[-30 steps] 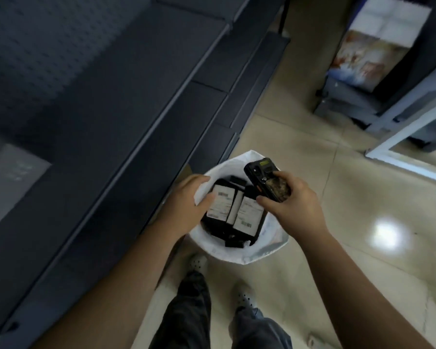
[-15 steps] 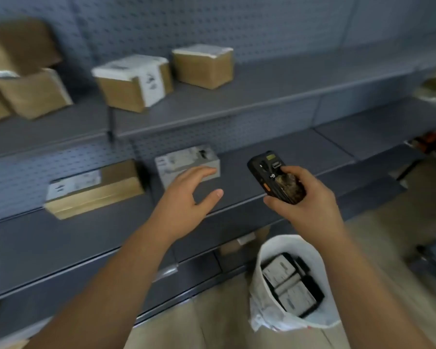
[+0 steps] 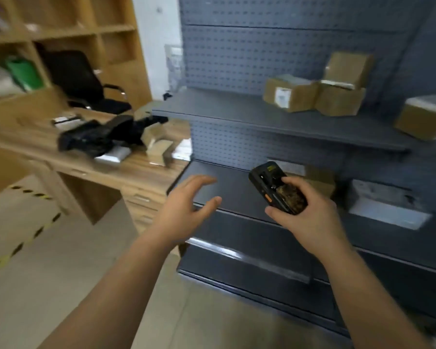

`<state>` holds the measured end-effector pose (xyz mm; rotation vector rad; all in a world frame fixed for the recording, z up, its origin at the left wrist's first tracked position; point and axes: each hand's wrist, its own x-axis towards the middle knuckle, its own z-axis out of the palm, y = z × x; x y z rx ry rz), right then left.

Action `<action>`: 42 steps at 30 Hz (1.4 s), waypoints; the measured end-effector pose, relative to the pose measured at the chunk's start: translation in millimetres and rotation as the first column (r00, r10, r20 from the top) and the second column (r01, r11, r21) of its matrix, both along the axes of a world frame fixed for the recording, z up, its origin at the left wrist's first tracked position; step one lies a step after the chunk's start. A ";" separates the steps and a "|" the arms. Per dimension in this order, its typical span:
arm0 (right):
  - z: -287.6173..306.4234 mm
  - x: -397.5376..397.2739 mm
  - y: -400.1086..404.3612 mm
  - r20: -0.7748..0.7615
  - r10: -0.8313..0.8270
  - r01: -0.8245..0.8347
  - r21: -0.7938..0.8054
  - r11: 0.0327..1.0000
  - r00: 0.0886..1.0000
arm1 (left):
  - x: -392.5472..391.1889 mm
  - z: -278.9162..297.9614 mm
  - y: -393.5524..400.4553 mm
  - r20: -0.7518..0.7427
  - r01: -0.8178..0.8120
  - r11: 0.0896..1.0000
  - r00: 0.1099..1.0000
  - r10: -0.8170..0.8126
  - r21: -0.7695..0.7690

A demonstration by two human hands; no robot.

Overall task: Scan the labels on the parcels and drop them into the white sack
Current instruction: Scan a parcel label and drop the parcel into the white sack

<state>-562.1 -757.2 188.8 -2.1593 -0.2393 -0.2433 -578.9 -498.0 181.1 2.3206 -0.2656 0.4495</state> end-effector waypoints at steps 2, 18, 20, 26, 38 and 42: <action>6.2 8.0 60.6 -0.008 0.108 -0.109 -0.017 0.994 0.994 | -20.4 3.8 58.5 0.017 -0.115 0.993 0.993 0.115 -0.010; -7.9 81.8 446.2 0.080 0.594 -0.591 -0.058 0.805 0.801 | -84.8 -1.6 364.6 -0.047 -0.696 0.718 0.717 0.695 -0.012; -7.2 100.2 492.3 0.096 0.640 -0.640 -0.036 0.768 0.762 | -76.5 6.3 397.8 -0.028 -0.735 0.678 0.678 0.735 0.001; 3.8 148.7 612.9 0.135 0.774 -0.776 -0.048 0.629 0.619 | -56.4 24.2 488.9 -0.044 -0.834 0.550 0.549 0.835 0.040; -22.2 207.8 769.8 0.068 0.788 -0.786 -0.063 0.615 0.611 | 5.2 4.3 640.3 -0.081 -0.828 0.561 0.559 0.825 -0.006; -27.5 240.0 803.8 -0.011 0.696 -0.696 -0.043 0.717 0.718 | 59.6 -8.6 706.7 -0.125 -0.745 0.666 0.665 0.736 -0.046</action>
